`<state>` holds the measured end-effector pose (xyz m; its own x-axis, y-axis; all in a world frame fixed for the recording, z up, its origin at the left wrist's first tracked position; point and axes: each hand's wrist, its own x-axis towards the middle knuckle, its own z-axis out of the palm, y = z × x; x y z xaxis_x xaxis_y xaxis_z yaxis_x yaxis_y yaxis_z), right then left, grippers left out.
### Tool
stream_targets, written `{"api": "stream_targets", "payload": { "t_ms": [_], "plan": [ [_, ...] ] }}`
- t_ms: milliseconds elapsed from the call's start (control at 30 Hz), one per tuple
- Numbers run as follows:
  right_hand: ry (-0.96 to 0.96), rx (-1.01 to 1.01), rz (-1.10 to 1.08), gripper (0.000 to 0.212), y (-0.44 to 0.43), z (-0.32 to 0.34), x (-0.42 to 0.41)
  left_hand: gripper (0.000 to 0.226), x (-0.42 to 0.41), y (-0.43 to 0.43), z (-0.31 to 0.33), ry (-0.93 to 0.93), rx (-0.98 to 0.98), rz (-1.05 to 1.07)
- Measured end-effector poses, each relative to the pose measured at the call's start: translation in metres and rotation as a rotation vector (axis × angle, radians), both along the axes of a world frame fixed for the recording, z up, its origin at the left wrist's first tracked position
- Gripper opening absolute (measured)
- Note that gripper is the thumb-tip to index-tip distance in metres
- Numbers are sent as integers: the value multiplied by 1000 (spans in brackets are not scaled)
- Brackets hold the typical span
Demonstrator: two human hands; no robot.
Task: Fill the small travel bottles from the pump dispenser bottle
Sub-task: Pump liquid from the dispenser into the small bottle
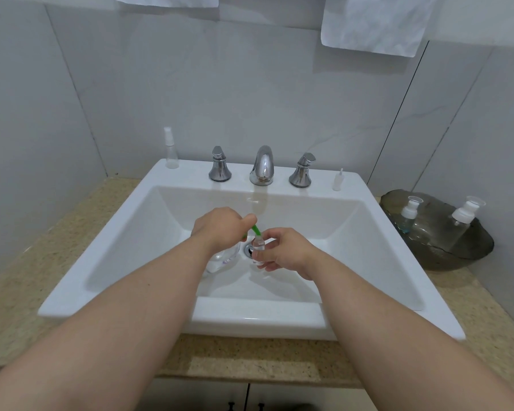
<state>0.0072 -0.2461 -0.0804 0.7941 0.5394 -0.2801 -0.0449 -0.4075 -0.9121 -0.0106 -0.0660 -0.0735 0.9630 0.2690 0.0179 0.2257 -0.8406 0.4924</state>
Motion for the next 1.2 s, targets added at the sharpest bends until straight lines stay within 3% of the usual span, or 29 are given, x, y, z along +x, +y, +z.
{"api": "stream_targets", "payload": {
  "t_ms": [300,1200],
  "plan": [
    [5,-2,-12,28,0,-1,1,66,0,2,-3,-9,-47,5],
    [-8,25,-17,24,0,0,0,55,-1,0,2,-18,-42,31]
  ]
}}
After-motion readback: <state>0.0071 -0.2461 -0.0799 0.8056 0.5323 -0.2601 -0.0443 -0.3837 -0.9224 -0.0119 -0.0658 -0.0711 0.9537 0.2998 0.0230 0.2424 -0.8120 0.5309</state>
